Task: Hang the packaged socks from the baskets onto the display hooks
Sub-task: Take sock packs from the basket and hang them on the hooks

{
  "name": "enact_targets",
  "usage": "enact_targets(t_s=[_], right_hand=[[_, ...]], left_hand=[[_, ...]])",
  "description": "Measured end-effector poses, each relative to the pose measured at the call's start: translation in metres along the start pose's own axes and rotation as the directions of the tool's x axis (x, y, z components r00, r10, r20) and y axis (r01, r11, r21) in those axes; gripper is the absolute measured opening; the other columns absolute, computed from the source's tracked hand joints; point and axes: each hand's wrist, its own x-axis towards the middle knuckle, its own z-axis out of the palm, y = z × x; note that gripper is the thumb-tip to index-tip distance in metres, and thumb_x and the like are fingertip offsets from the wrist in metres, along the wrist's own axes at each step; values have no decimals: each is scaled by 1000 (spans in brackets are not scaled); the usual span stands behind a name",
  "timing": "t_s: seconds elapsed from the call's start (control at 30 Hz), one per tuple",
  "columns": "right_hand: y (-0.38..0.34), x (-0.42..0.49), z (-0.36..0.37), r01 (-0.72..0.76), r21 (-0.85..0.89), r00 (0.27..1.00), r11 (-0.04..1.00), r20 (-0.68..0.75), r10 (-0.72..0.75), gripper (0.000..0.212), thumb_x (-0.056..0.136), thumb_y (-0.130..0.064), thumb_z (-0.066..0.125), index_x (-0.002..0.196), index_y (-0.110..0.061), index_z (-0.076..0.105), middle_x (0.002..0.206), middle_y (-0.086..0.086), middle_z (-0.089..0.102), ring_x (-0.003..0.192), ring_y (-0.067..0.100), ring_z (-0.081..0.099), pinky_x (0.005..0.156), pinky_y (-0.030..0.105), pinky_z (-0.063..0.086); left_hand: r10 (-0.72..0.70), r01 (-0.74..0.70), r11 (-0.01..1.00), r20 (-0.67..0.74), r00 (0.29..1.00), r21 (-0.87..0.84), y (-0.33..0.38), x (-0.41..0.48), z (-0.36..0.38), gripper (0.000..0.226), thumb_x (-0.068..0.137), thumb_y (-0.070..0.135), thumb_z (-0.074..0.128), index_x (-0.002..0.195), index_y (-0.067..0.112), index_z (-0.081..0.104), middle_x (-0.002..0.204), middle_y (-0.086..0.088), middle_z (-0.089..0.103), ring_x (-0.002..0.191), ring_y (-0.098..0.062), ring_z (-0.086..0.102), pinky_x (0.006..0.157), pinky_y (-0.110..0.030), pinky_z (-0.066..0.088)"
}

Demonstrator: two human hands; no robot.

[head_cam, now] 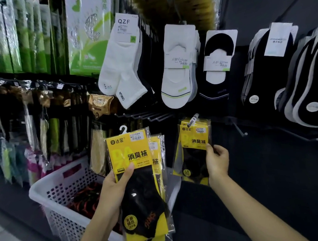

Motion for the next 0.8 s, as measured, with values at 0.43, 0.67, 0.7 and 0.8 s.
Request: enact_targets(t_s=[0.43,0.67,0.7,0.8], right_hand=[[-5,-66,-21,-111,143,800,983,600,3,33,76,-28,71,103,-10,69,95,6,76,89,19,73,79,28,57],[-8,-56,-35,-21,214,869,977,487,-88,25,85,-27,64,104,-13,68,95,3,76,90,15,72,72,20,58],[-10,-52,-37,1,219,884,976,456,-103,22,86,-26,63,104,-14,68,95,3,76,89,14,72,70,19,58],[-17,-42,-39,40,228,921,973,370,-125,16,87,-22,63,100,-14,68,92,2,76,85,12,73,66,18,58]], left_hand=[[-45,47,999,150,988,-12,-8,-14,28,34,80,39,62,114,32,64,110,17,70,98,6,64,80,-17,42],[-13,20,999,117,993,-51,-2,-9,20,33,77,40,63,110,35,63,106,21,70,95,9,64,83,-20,41],[-5,11,998,89,996,-66,0,-7,17,29,78,40,63,106,36,64,104,23,71,91,11,64,81,-21,40],[28,-28,996,6,1000,-86,5,-2,4,21,79,39,62,100,40,62,93,31,69,81,18,63,76,-18,38]])
